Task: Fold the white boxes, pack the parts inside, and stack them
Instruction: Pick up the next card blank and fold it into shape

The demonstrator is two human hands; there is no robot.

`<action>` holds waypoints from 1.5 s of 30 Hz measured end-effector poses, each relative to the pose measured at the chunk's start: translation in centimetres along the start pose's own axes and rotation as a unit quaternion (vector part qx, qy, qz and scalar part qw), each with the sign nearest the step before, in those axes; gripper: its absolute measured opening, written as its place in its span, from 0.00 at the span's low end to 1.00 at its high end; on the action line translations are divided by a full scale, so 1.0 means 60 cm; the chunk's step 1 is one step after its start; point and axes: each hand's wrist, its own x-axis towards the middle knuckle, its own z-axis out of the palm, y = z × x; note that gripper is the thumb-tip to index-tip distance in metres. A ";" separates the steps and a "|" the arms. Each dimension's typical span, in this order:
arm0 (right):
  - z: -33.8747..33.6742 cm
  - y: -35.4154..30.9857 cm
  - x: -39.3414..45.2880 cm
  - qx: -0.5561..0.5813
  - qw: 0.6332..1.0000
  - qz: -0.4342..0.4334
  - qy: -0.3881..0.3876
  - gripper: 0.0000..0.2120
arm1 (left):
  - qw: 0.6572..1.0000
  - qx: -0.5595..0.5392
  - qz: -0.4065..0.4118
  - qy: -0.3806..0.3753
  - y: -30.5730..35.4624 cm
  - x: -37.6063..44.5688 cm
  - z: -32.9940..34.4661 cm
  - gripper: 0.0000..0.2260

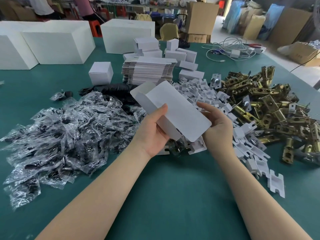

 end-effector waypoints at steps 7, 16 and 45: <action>-0.031 -0.004 0.016 0.080 0.976 0.105 -0.172 0.27 | 0.999 0.010 0.031 0.005 0.016 0.005 -0.008 0.18; -0.015 -0.020 0.007 0.041 0.978 0.175 -0.111 0.12 | 0.968 0.247 0.000 -0.051 0.000 -0.005 -0.003 0.21; -0.011 -0.016 0.005 0.004 0.991 0.133 0.034 0.30 | 0.955 0.292 0.013 -0.037 -0.012 -0.005 -0.006 0.10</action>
